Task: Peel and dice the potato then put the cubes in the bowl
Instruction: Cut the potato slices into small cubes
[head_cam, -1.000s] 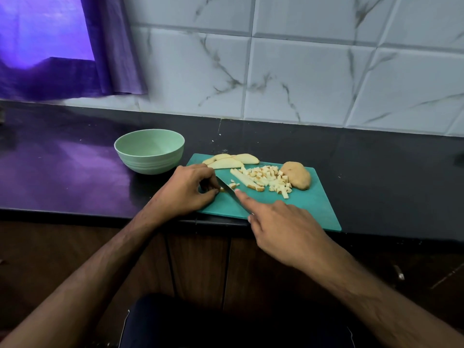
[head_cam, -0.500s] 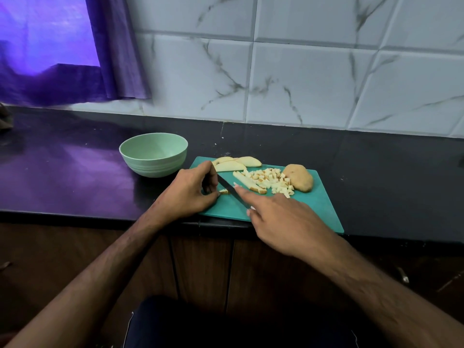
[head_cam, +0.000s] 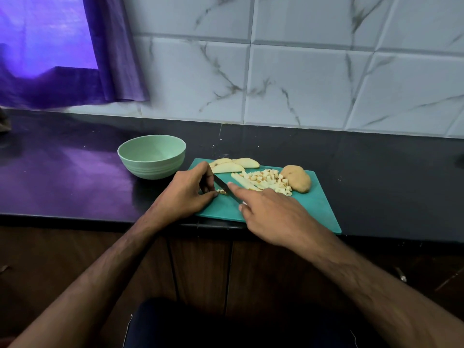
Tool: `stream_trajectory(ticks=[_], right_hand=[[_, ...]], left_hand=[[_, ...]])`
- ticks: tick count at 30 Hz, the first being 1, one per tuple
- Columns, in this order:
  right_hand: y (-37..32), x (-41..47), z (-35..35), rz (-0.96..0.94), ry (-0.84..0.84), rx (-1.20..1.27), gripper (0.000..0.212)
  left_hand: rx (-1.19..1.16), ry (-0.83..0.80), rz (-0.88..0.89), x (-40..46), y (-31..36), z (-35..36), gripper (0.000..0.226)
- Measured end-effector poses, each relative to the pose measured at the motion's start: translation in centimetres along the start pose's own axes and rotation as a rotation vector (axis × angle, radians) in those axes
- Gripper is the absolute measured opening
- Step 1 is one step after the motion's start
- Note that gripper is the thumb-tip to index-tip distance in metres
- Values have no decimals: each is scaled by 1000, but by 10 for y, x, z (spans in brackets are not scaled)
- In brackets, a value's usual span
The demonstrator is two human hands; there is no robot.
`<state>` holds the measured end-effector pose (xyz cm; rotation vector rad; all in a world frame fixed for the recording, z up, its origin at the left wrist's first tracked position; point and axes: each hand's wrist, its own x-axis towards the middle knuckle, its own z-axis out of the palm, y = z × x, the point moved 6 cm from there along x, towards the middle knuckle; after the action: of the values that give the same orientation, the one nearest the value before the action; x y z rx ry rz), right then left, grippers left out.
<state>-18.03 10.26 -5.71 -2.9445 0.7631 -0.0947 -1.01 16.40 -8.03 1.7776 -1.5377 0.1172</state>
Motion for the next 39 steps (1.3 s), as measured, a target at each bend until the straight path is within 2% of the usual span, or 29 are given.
stream_trajectory(ticks=[14,19,22,24,27,31,35,39], right_hand=[[-1,-17,17,-32,-1,-13,57],[8,-28,14,-46,-4,-42,57],[16,-34,11,-66,-18,-74,56],[19,-34,11,-82,-27,-86,57],[21,-30,9,-102,-41,-98,56],[34,-27,5,-135,-84,-77,54],[59,-29,-9,-130,-233,49,51],[91,-28,-12,-67,-357,484,51]], left_hand=[[-35,19,-12,1,-4,0,37],[-28,20,-17,2,-6,0,32],[120,7,83,1,-4,3,28],[261,-42,202,1,3,7,35],[276,-153,352,-2,10,15,39],[227,-167,268,2,-1,17,26],[118,-134,207,4,-5,15,20],[90,-101,152,6,-4,10,20]])
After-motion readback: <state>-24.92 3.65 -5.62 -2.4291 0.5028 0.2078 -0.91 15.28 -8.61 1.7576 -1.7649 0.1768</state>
